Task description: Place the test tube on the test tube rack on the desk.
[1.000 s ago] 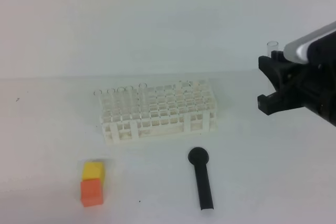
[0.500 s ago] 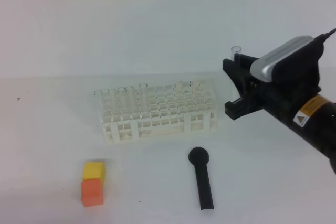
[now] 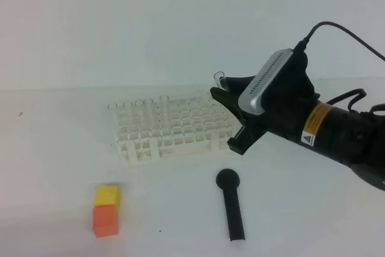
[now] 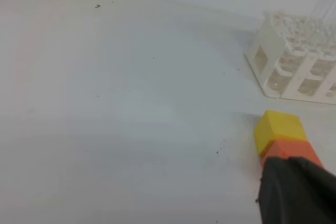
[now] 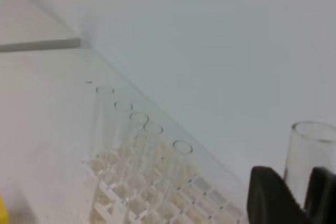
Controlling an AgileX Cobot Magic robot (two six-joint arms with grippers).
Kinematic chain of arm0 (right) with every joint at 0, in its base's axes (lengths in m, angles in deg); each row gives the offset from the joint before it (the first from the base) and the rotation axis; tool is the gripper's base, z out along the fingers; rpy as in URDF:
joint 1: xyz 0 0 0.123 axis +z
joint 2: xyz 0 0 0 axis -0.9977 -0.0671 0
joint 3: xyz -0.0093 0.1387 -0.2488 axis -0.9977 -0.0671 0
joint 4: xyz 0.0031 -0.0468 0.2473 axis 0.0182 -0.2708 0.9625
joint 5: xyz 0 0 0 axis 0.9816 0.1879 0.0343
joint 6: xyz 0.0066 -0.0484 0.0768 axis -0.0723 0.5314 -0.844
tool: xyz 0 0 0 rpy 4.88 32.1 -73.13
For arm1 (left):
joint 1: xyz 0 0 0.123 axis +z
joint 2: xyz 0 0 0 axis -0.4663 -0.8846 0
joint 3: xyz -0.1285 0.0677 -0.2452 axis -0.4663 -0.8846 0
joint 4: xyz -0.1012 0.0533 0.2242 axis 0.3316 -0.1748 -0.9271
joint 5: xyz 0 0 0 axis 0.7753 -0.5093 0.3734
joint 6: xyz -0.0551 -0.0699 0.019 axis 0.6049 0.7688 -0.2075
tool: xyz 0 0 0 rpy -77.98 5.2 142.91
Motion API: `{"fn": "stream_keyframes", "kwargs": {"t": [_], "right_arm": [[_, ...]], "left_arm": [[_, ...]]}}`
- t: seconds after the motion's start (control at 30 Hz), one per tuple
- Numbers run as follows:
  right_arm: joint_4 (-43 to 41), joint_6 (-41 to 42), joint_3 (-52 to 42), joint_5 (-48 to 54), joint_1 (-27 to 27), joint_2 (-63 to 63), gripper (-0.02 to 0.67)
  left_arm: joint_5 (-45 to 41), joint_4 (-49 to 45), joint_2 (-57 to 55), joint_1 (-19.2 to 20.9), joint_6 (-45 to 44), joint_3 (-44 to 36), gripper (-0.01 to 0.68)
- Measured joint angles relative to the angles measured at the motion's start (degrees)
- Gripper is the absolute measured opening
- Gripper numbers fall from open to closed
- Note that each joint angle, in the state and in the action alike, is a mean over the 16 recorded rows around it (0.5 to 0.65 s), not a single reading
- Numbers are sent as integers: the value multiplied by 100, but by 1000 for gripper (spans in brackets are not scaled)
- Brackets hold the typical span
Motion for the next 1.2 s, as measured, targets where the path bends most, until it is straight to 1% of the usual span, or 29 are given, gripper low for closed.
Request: {"fn": "stream_keyframes", "kwargs": {"t": [0.1,0.23,0.4,0.53,0.77,1.2], "right_arm": [[87,-13,70,111,5,-13,125],[404,-21,109,129,7,-53,125],[821,-55,127,-19,7,-171,125],[973,-102,150,-164,7,-306,125],[873,-222,330,-260,7,-557,125],[452,-459,969,-51,12,-952,125]], "left_arm": [[0,0,0,0,-4,0,-1],[0,-2,0,0,-9,0,-1],[0,-6,0,0,-9,0,-1],[0,-11,0,0,-9,0,-1],[0,-19,-4,0,-9,0,-1],[8,-22,-13,0,-9,0,-1]]}}
